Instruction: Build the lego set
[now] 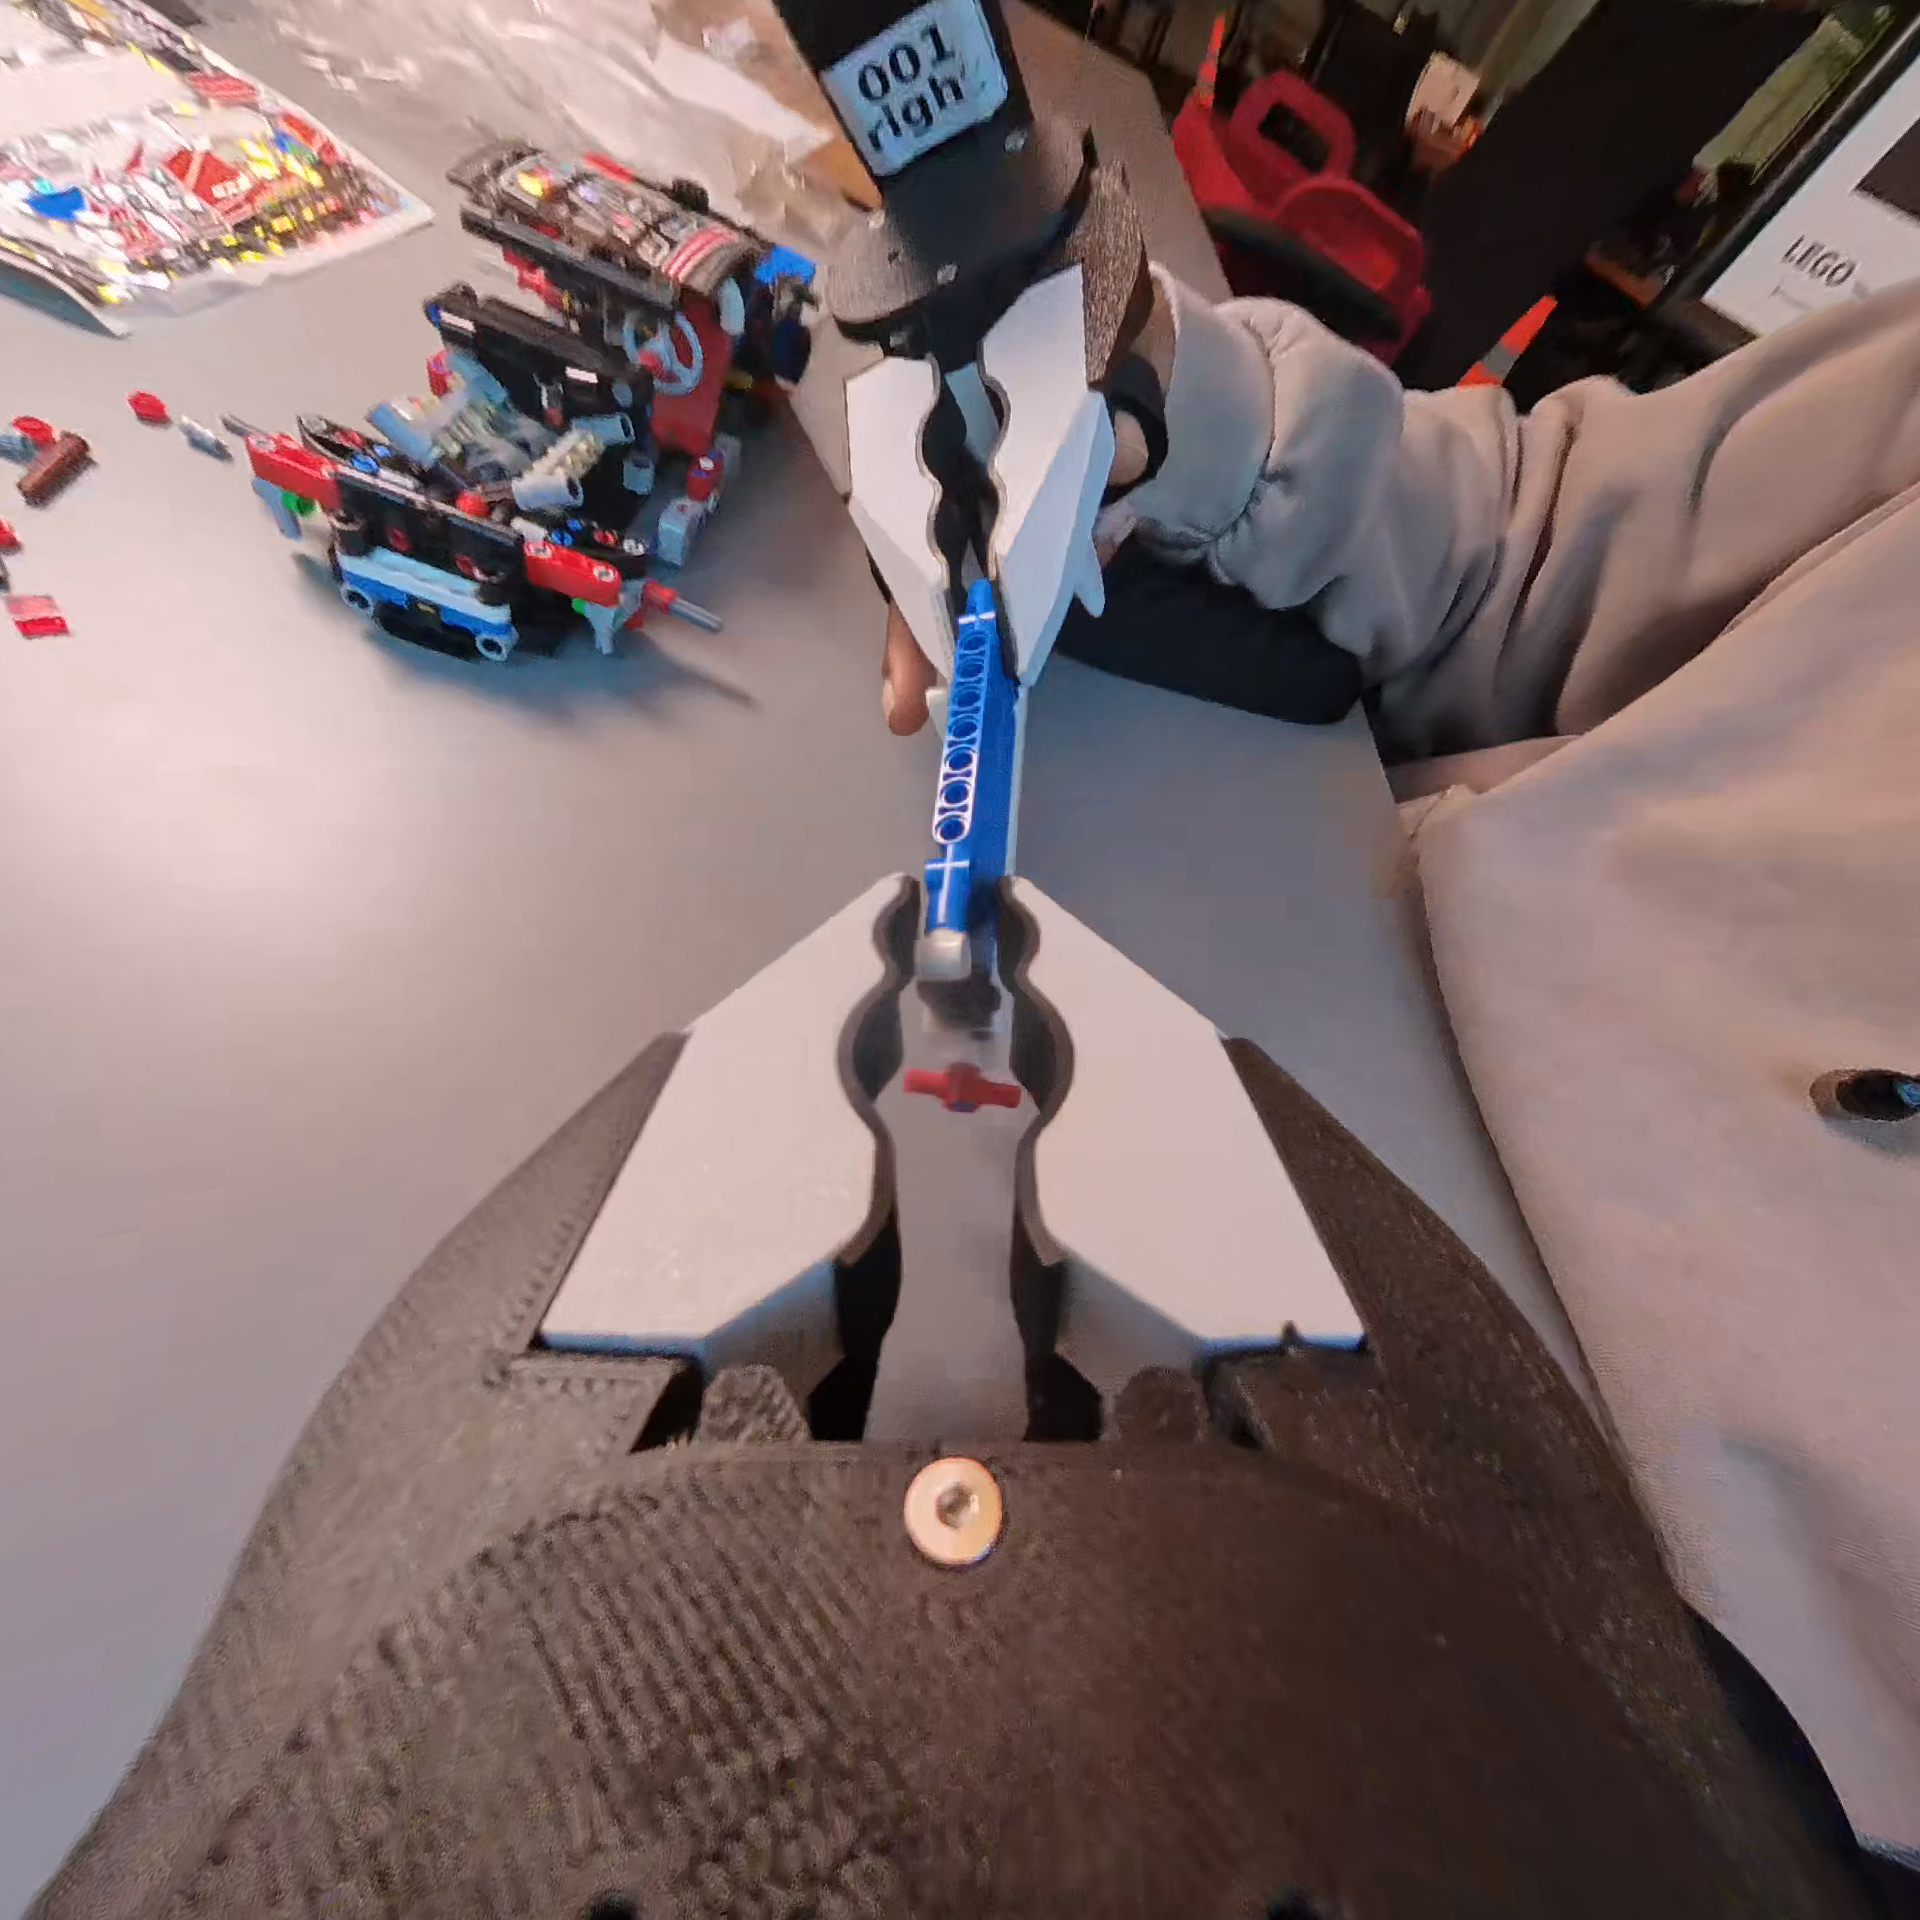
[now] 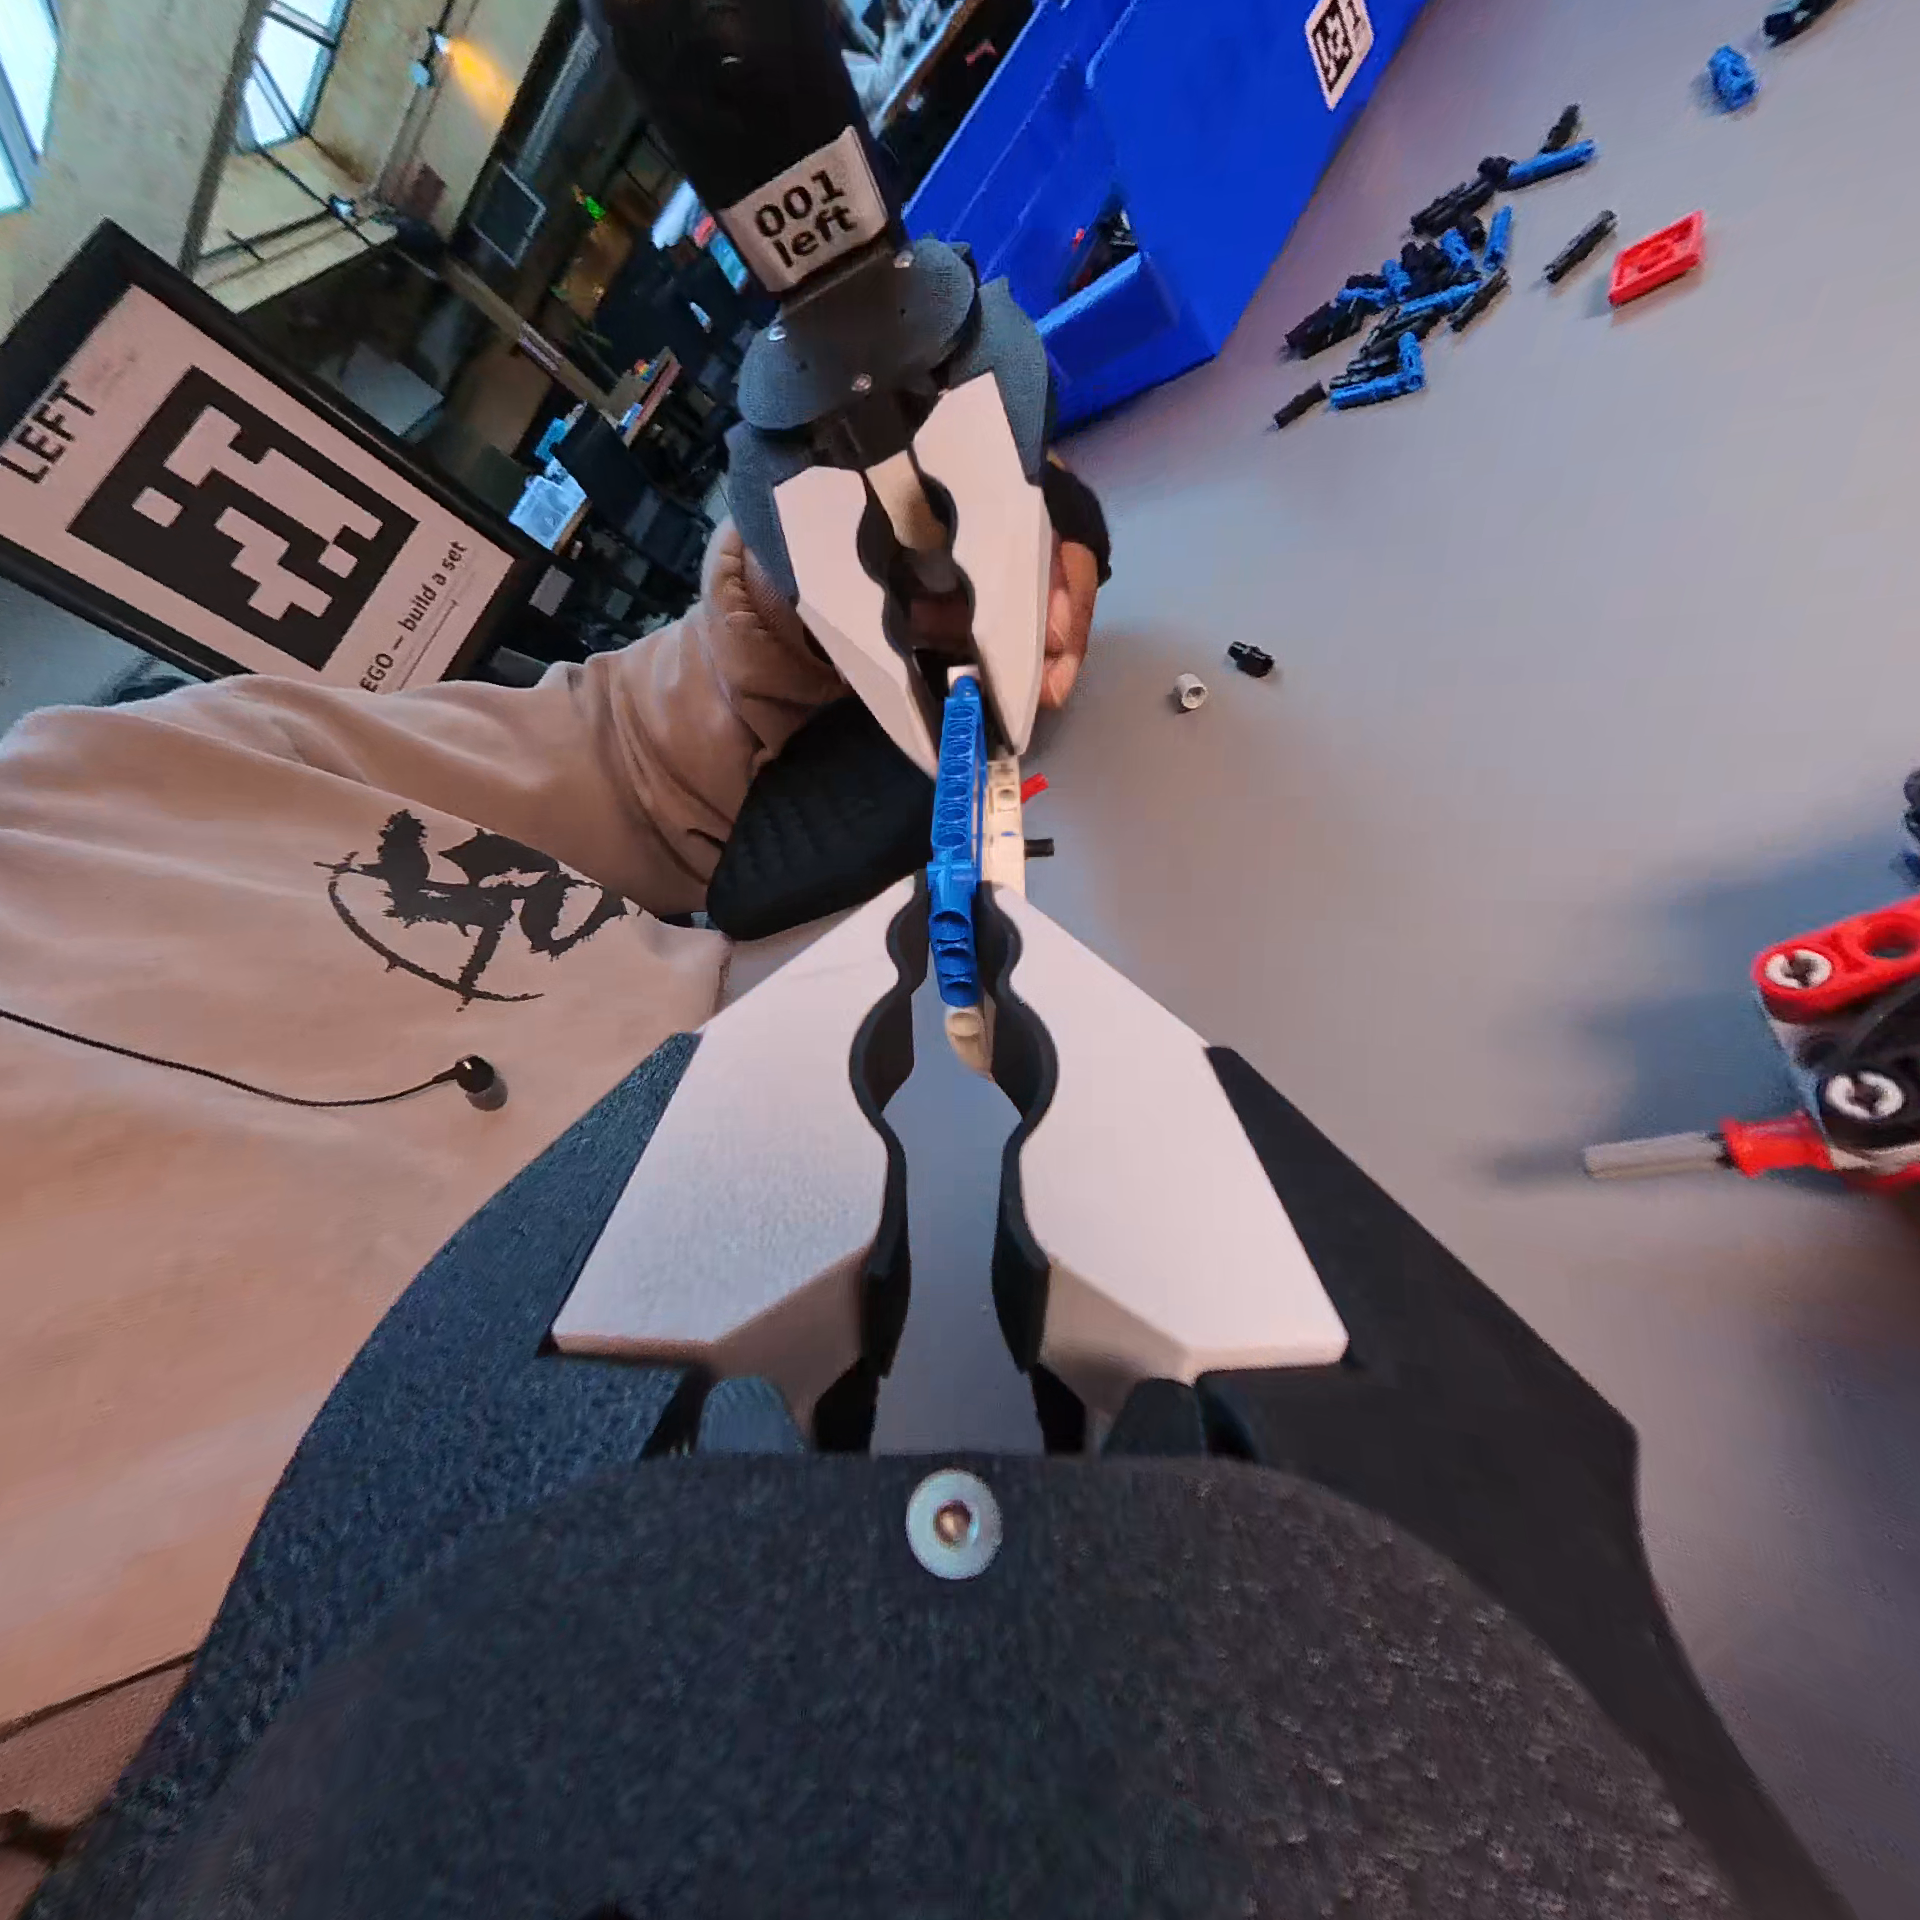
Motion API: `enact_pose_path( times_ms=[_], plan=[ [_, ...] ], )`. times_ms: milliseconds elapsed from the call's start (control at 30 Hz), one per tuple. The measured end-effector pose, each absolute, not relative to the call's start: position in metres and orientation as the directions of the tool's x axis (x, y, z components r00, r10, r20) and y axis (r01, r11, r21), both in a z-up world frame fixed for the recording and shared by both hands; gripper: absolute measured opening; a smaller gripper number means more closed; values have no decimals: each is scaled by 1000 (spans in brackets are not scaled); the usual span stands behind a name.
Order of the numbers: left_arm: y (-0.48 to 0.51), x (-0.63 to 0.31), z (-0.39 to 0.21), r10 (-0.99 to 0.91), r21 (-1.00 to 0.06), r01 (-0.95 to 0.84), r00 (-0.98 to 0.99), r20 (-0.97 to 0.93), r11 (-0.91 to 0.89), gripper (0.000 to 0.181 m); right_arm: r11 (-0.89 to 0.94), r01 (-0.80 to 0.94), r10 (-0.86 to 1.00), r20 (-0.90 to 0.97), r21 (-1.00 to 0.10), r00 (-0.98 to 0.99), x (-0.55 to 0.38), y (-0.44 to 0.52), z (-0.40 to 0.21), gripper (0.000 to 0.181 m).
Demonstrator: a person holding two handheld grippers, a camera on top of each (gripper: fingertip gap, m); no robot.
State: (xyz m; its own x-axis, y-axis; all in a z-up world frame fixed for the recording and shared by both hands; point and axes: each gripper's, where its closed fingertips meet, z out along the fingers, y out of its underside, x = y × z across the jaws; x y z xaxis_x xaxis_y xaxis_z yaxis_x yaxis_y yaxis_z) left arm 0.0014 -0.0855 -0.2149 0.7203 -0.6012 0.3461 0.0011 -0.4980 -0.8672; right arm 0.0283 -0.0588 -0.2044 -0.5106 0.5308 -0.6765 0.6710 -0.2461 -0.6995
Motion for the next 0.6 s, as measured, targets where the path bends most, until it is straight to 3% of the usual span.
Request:
enact_pose_path(
  times_ms=[167, 300, 467, 600],
  plan=[
    [-84, 0, -227, -518, -769, 81, 694, 500, -634, 10, -243, 682, 590, -663, -690, -461, 22, -53, -215, 6],
    [-82, -3, -232, -455, -688, 155, 645, 614, -709, 9, -167, 631, 659, -562, -758, -500, 22, -49, -212, 16],
    [-80, -7, -237, -450, -676, 118, 661, 601, -728, 12, 192, 430, 799, -114, -882, -590, 24, -33, -216, 37],
    [-76, -4, -238, -449, -649, 113, 633, 631, -752, 11, 566, 244, 711, 317, -788, -627, 24, -36, -227, 64]
  ],
)
